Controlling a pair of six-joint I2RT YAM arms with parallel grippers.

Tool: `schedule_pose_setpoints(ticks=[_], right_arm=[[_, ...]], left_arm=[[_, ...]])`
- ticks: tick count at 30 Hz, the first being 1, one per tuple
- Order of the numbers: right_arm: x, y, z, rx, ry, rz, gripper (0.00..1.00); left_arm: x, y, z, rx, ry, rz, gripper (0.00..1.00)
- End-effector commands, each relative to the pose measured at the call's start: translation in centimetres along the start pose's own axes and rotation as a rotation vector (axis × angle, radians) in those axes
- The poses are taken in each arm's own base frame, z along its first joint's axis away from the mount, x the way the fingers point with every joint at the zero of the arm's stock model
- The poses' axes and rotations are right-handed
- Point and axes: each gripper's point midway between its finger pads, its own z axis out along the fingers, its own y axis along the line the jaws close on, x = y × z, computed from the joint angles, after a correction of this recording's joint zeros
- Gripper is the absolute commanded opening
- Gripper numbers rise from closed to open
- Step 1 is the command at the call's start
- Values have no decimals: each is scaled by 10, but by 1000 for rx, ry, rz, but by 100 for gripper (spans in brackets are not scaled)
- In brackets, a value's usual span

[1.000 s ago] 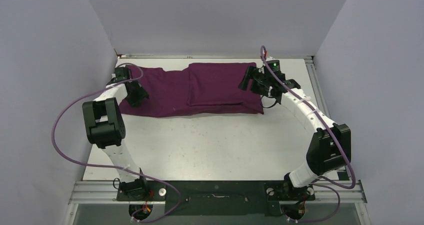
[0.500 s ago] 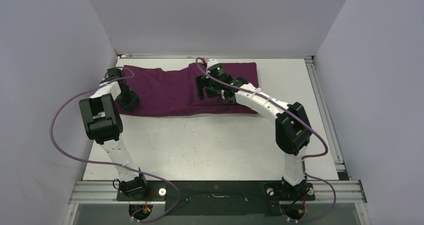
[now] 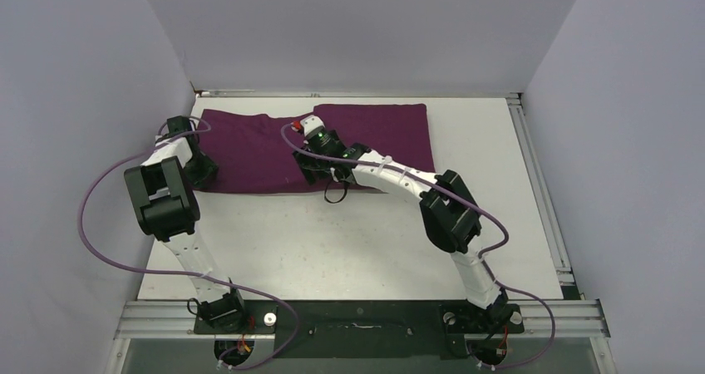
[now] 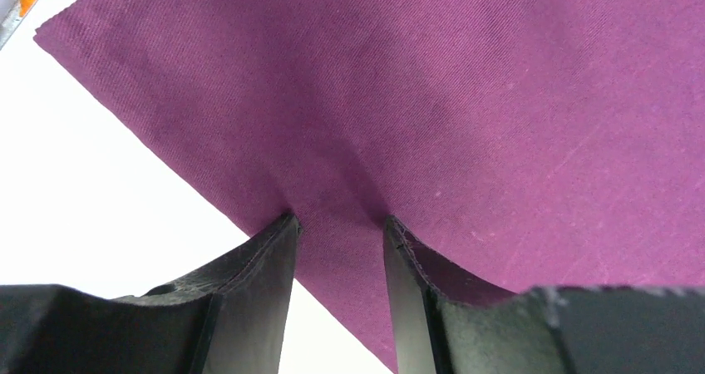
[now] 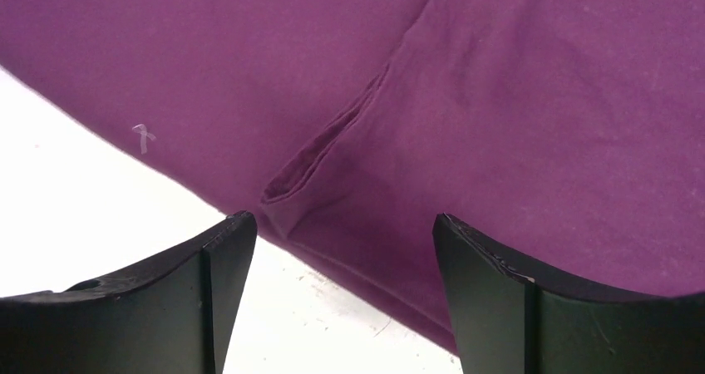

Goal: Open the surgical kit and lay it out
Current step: Open the surgical kit at the center of the board.

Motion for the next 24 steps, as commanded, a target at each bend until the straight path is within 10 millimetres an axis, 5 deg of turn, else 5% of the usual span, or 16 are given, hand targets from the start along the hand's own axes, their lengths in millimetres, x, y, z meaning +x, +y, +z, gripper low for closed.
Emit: schedule_pose_setpoints(ticks=[1, 9, 15, 24], right_arm=[[-21, -13, 7, 77, -58, 10, 74], [-15, -11, 13, 71, -33, 6, 62], [-24, -3, 5, 13, -71, -22, 30], [-56, -2, -25, -63, -149, 5, 5]], left_arm=[[17, 36, 15, -131, 55, 2, 40], [17, 38, 16, -138, 52, 5, 39], [16, 36, 16, -129, 48, 9, 39], [15, 34, 14, -117, 47, 10, 36]])
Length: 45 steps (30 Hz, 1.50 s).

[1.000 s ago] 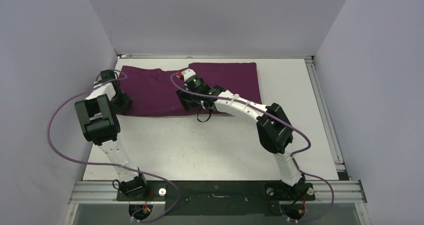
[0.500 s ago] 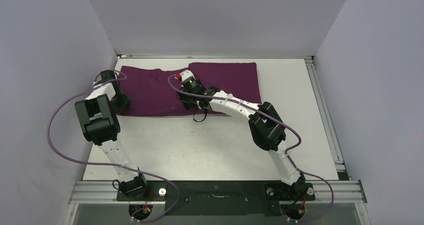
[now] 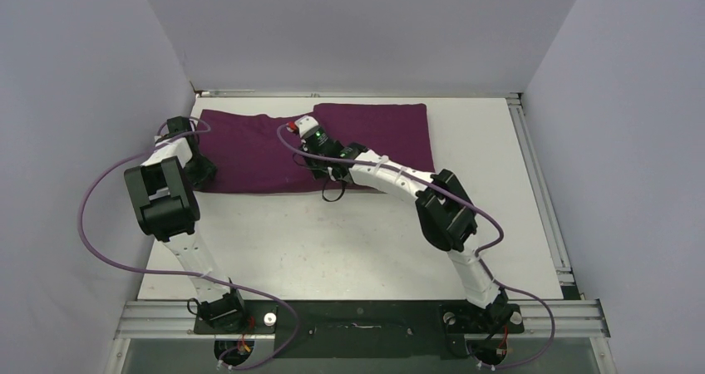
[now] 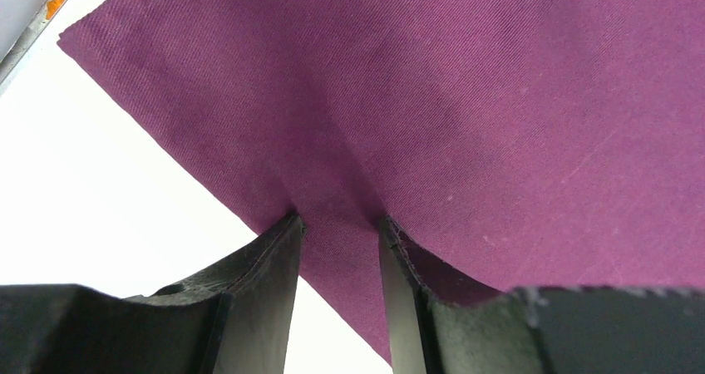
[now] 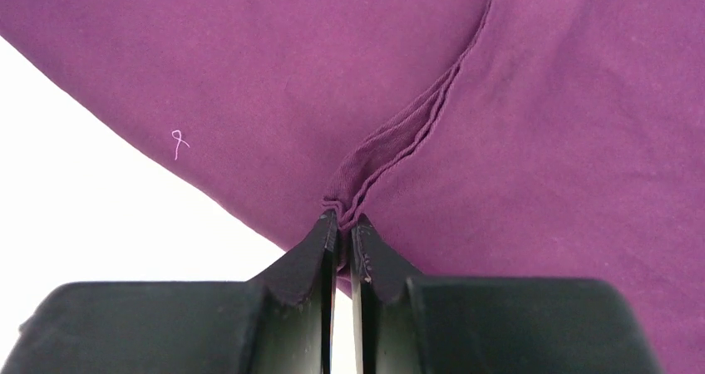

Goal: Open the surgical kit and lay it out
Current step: Open the surgical kit at the center of the board.

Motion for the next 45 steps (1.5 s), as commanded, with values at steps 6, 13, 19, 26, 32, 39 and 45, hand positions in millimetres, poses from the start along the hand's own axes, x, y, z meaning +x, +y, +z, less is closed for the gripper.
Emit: schedule_pose_setpoints(ticks=[6, 13, 19, 26, 32, 39, 45], right_arm=[[-67, -20, -55, -83, -170, 66, 5], [-61, -91, -69, 3, -155, 127, 5], [-28, -234, -118, 349, -149, 212, 5], [49, -390, -224, 935, -62, 261, 5], [113, -452, -298, 1325, 123, 261, 5], [130, -469, -337, 1514, 178, 337, 83], [108, -445, -259, 1026, 42, 401, 91]], left_arm=[[17, 28, 13, -75, 64, 1, 36], [17, 27, 12, -68, 65, 0, 35], [14, 24, 12, -55, 68, -6, 35], [14, 23, 16, -55, 72, -5, 34], [14, 23, 16, -55, 72, -3, 34], [10, 21, 13, -54, 64, 5, 34], [2, 17, 3, -61, 34, 28, 35]])
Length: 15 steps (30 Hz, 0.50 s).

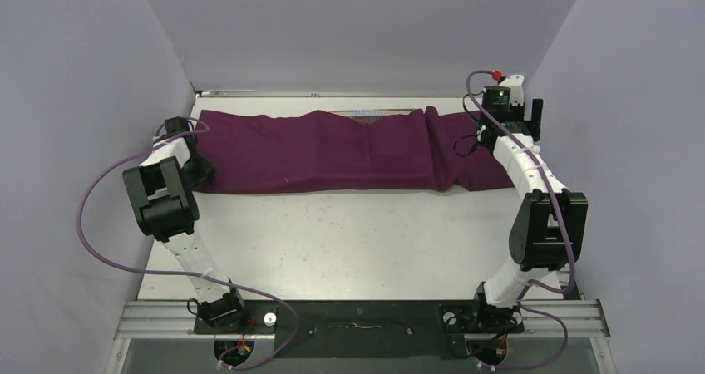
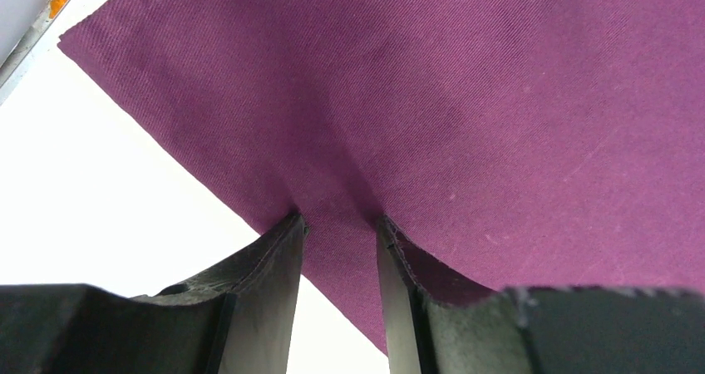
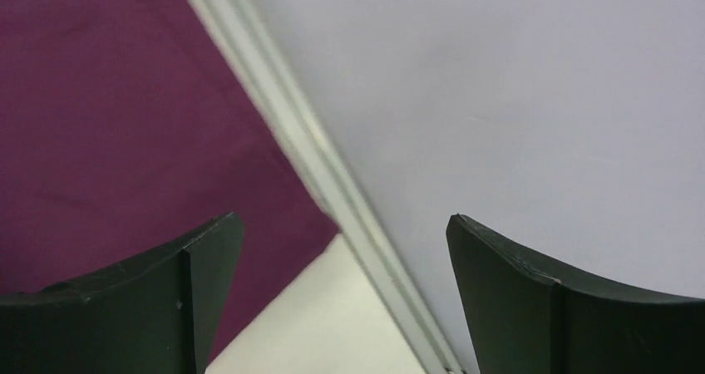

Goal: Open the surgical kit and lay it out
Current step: Open the surgical kit at the center of the board.

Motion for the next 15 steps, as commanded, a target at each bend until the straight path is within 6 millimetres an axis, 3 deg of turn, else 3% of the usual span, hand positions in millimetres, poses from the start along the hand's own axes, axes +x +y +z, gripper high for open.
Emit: schedule_pose_setpoints(ticks=[1, 4, 8, 12, 15], right_arm=[[-22, 69, -26, -433, -30, 93, 91], [-24, 133, -64, -830, 0, 162, 91], [-15, 179, -87, -1057, 102, 256, 88], [9, 195, -65, -962, 230, 354, 92], [28, 203, -51, -897, 309, 396, 94]], left_arm=[[0, 13, 1, -63, 12, 31, 35], [-6, 5, -9, -47, -15, 43, 38], [-18, -12, -29, -11, -65, 71, 42], [-27, -35, -51, 43, -112, 119, 47], [-22, -48, -57, 71, -112, 146, 49]])
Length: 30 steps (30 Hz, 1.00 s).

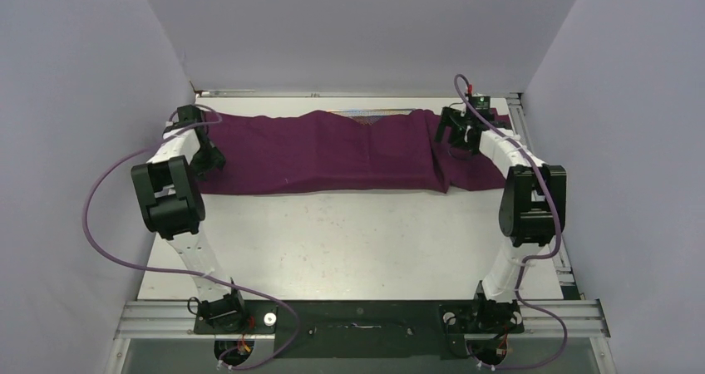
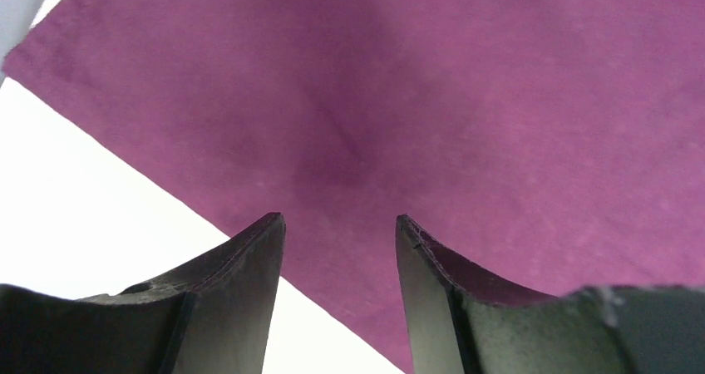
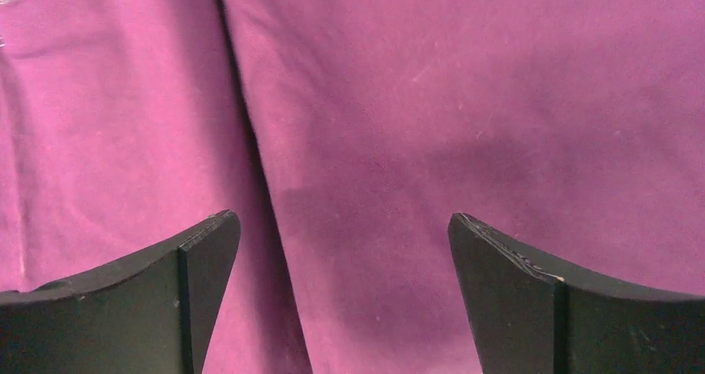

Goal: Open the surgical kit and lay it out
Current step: Open the surgical kit at the center of the board.

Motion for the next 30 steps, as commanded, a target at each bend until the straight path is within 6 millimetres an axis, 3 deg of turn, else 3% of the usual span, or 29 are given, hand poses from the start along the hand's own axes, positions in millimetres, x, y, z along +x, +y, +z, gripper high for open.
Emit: schedule_pose_setpoints(ticks=[1, 9, 13, 14, 16, 18, 26, 30], right_arm=[[4, 3, 14, 1, 23, 174, 94], [46, -5, 39, -6, 121, 253, 82], [56, -35, 40, -14, 108, 317, 96], [56, -39, 39, -34, 94, 332, 99], [55, -50, 38, -54, 75, 359, 91], [54, -66, 36, -37, 66, 374, 90], [41, -136, 33, 170, 37, 372, 90], [27, -156, 28, 272, 15, 334, 90]], left_arm=[[-23, -25, -37, 76, -87, 37, 49], [9, -40, -14, 134, -1, 48, 48], [18, -36, -1, 109, 27, 56, 48], [20, -35, 1, 101, 32, 60, 48], [21, -32, 5, 88, 38, 64, 48], [20, -30, 8, 80, 39, 64, 48], [14, -20, 14, 52, 43, 46, 48], [11, -17, 15, 36, 40, 42, 48]])
